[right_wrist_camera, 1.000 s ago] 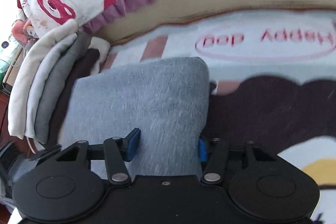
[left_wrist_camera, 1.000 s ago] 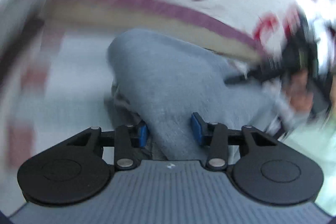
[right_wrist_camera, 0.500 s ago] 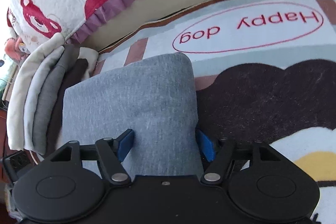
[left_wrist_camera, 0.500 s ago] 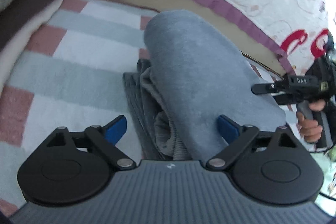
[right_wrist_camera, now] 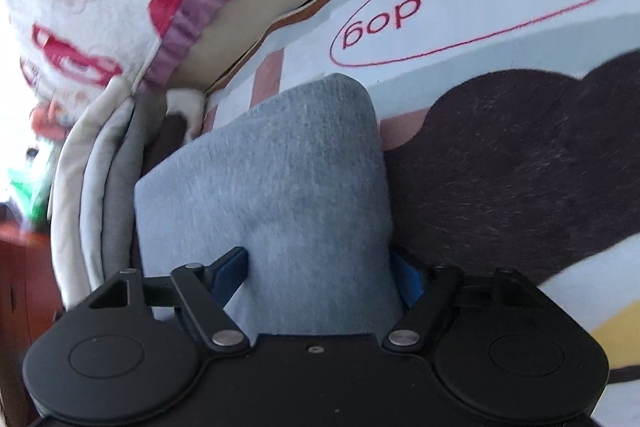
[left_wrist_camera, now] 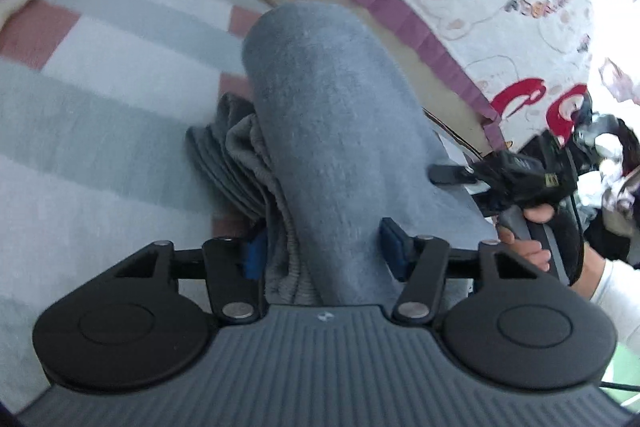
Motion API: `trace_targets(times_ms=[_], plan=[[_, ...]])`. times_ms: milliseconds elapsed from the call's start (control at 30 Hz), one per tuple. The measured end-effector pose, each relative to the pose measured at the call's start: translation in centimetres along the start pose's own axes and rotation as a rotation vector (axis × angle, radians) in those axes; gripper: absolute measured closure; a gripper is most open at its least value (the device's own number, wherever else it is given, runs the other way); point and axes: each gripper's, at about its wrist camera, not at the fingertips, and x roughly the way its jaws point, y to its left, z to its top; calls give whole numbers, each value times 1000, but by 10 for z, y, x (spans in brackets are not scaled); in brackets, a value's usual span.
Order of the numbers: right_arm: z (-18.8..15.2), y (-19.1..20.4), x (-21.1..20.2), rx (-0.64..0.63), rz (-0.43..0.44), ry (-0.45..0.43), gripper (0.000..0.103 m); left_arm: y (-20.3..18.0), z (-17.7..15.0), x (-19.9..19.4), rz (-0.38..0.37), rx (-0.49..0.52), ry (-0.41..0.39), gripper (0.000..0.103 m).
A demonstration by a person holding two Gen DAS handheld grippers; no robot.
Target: Fold clothes
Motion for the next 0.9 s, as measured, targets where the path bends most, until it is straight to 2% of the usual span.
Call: trace_targets(times_ms=[33,67,133,233,333,433,500,567,633,700,767,833,900], plan=[[-1,7,1,-20,-19,-18,25,-2,1,-2,-2,12,-5,49],[-3,14,-1,-54,-40,-25,34,-2,2,-3,-5,20,-8,49],[-7,25,-10,-112,-39,-47,45,-4,3,-7,-18,44,-16,50],[-8,36,-27,-135,-3,-72,47,-8,7,-12,-50,41,-21,51],[9,36,-17,-134,-32,-45,45,-9,6,-9,-55,9,3,51],[22,36,2,-147,-91,21,36,1,4,-2,-30,-23,21,50],[23,34,7,-179,-98,51,28,11,4,0,-46,-67,29,47],[24,25,8,-169,-64,84,23,19,5,3,-58,-102,38,41],[25,6,10,-70,-22,114,18,23,9,11,-65,-126,67,35],[26,-13,4,72,45,77,19,22,11,18,-69,-136,93,35],[23,-14,1,104,55,40,33,15,10,18,-65,-64,87,43],[18,1,-4,37,39,9,41,1,9,14,-48,39,76,48],[13,15,-10,-23,27,-23,46,-10,8,9,-46,86,55,49]])
